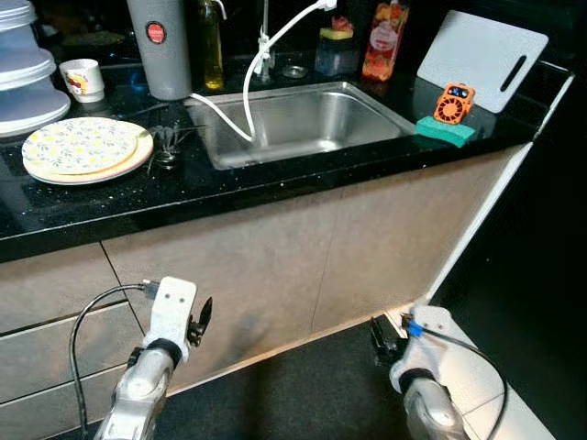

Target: Kitchen organization

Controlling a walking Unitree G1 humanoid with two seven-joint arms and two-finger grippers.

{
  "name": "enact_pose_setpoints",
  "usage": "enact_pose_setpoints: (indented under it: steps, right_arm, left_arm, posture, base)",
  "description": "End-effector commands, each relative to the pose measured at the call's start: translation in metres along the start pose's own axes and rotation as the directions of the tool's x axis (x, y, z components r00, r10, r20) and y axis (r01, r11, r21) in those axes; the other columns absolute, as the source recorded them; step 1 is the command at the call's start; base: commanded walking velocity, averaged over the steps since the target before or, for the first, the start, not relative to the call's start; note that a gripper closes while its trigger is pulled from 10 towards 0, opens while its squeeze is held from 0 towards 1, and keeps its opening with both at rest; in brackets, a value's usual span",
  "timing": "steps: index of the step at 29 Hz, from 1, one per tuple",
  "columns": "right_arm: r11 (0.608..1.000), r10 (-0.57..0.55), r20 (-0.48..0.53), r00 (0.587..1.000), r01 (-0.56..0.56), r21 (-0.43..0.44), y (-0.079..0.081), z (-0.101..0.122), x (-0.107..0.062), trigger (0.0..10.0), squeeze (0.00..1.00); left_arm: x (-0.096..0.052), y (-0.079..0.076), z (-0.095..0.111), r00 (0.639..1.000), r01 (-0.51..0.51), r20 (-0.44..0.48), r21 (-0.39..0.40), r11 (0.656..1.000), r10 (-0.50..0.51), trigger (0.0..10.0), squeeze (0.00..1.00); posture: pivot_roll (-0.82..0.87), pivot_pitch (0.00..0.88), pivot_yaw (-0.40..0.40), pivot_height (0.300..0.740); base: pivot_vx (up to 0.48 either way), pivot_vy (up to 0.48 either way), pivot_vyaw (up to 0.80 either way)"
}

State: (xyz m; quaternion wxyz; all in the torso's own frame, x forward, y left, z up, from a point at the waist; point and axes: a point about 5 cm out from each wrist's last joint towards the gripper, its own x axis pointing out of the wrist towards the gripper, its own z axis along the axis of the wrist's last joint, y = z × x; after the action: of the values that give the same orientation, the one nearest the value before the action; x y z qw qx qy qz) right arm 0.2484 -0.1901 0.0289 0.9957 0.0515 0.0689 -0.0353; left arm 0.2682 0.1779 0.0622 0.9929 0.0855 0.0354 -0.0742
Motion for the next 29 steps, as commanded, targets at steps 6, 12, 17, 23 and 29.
enact_pose_setpoints:
  steps: [6, 12, 17, 23, 29]
  right_arm:
    - [1.000, 0.017, 0.156, 0.988, -0.018, 0.008, 0.006, 0.047, 0.004, 10.0, 0.00]
    - [1.000, -0.013, 0.299, 0.954, 0.018, -0.017, 0.008, 0.095, 0.011, 10.0, 0.00]
    - [1.000, 0.001, 0.321, 0.947, 0.007, -0.024, 0.012, 0.106, 0.010, 10.0, 0.00]
    - [1.000, -0.004, 0.291, 0.957, 0.008, -0.013, 0.016, 0.102, 0.007, 10.0, 0.00]
    - [0.999, -0.033, 0.307, 0.951, 0.022, 0.040, 0.015, 0.111, 0.009, 10.0, 0.00]
  left_arm:
    - [0.011, -0.005, 0.041, 0.990, 0.020, 0.142, 0.007, 1.000, -0.020, 10.0, 0.00]
    - [0.022, 0.012, 0.081, 0.973, -0.013, 0.229, 0.046, 0.999, 0.002, 10.0, 0.00]
    - [0.023, 0.016, 0.087, 0.973, -0.014, 0.232, 0.033, 0.999, 0.007, 10.0, 0.00]
    - [0.019, 0.013, 0.079, 0.984, -0.020, 0.175, -0.067, 0.998, 0.031, 10.0, 0.00]
    - [0.023, 0.017, 0.086, 0.983, -0.057, 0.155, -0.242, 0.969, 0.097, 10.0, 0.00]
  posture:
    - [0.02, 0.000, -0.026, 0.740]
    - [0.02, 0.000, -0.012, 0.740]
    - [0.02, 0.000, -0.008, 0.740]
    - [0.02, 0.000, -0.010, 0.740]
    - [0.02, 0.000, -0.015, 0.740]
  base:
    - [0.000, 0.000, 0.00]
    - [0.000, 0.000, 0.00]
    - [0.000, 0.000, 0.00]
    - [0.000, 0.000, 0.00]
    - [0.000, 0.000, 0.00]
